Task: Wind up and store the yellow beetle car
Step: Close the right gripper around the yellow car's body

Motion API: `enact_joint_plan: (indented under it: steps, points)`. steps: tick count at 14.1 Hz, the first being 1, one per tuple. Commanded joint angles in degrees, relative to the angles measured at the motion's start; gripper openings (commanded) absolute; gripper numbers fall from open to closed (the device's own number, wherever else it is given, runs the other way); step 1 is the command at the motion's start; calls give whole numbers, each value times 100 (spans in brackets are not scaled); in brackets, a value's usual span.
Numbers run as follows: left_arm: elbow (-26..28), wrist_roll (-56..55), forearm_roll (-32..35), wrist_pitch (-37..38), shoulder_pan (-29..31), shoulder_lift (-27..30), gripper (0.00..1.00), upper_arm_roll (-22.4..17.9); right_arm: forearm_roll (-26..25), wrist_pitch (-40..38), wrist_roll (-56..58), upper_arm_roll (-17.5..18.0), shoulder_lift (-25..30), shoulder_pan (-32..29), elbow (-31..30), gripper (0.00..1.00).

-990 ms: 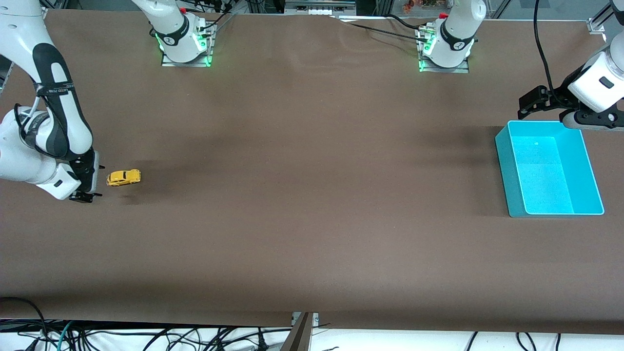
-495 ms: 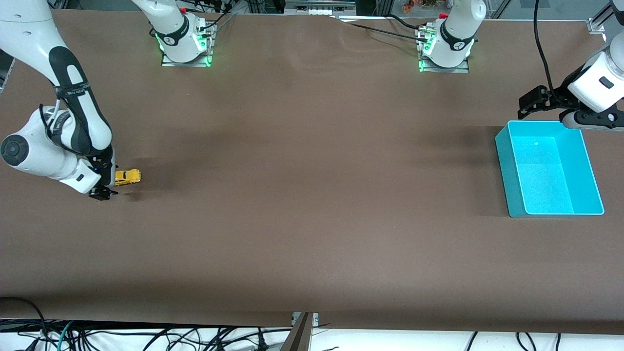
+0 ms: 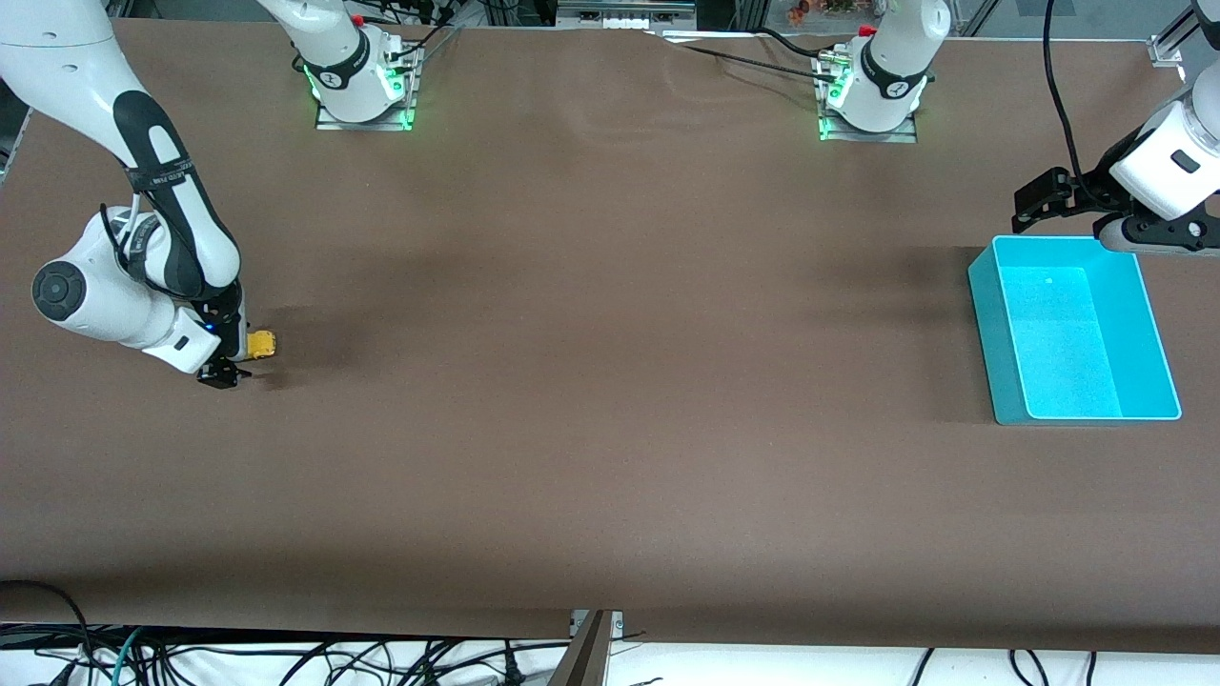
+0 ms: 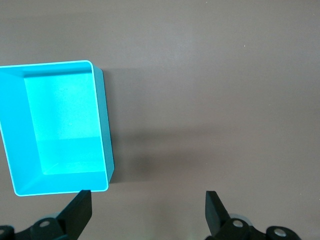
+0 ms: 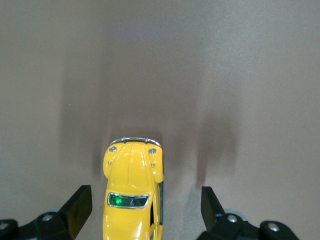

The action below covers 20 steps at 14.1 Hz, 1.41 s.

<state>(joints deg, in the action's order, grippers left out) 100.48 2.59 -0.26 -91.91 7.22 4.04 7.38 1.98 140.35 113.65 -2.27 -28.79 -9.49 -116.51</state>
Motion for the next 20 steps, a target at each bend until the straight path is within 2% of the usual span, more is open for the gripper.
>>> enact_joint_plan:
  steps: [1, 9, 11, 12, 17, 20]
  points:
    - [16, 127, 26, 15, 43, 35, 100, 27, 110, 98, 175, 25, 225, -35, -276, 95]
    - [25, 127, 26, 15, 43, 35, 100, 27, 110, 98, 500, 7, 295, -167, -302, 95]
    - [25, 127, 26, 15, 43, 35, 100, 27, 110, 98, 500, 7, 295, -193, -311, 79]
    - [25, 127, 26, 15, 43, 35, 100, 27, 110, 98, 500, 7, 295, -193, -311, 75]
    - [24, 127, 26, 15, 43, 26, 100, 27, 110, 107, 500, 7, 295, -202, -311, 33]
    - [25, 136, 26, 15, 51, 35, 100, 27, 180, 116, 351, -1, 295, -193, -320, 31]
